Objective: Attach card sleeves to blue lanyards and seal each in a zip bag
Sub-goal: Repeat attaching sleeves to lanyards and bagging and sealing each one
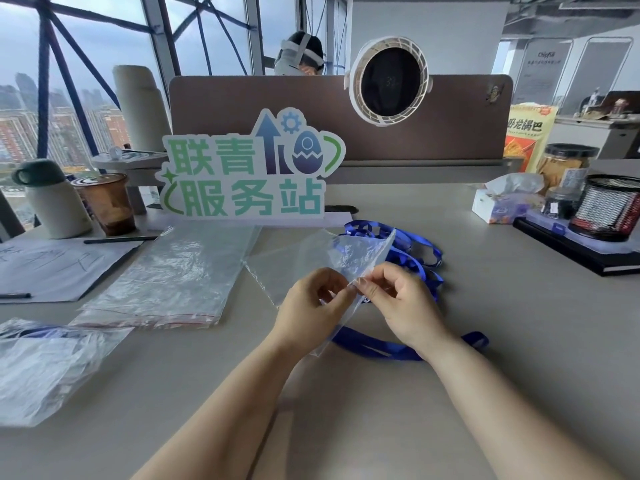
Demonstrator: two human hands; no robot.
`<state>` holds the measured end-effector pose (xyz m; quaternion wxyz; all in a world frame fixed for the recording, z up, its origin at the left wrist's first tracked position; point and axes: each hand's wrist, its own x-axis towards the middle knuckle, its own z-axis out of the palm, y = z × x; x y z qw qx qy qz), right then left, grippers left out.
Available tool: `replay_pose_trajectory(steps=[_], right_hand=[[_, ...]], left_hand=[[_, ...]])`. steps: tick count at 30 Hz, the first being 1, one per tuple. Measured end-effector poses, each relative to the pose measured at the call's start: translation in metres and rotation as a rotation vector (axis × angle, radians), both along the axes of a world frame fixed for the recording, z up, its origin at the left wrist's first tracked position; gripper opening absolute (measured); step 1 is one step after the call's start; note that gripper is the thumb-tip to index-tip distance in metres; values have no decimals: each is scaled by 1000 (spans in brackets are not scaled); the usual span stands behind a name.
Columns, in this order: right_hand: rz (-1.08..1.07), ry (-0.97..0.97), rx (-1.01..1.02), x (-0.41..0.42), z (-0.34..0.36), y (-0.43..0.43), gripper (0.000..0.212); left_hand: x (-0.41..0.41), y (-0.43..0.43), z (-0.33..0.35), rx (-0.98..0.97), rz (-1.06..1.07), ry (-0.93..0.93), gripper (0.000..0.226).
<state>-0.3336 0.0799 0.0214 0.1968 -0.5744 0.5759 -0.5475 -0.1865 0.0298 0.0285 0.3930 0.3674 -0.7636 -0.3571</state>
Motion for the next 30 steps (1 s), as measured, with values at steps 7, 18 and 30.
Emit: replay_pose_trajectory(steps=[7,18,30], right_hand=[[65,36,10,-1,-1,1,15],[-87,251,31,0,-4,-1,16],[-384,478,82,-22,-1,4,19]], left_hand=[[2,0,3,13,-25,52,17],[-1,-2,-7,-181,85,-79,17],[20,-24,4,-161,425,2,14]])
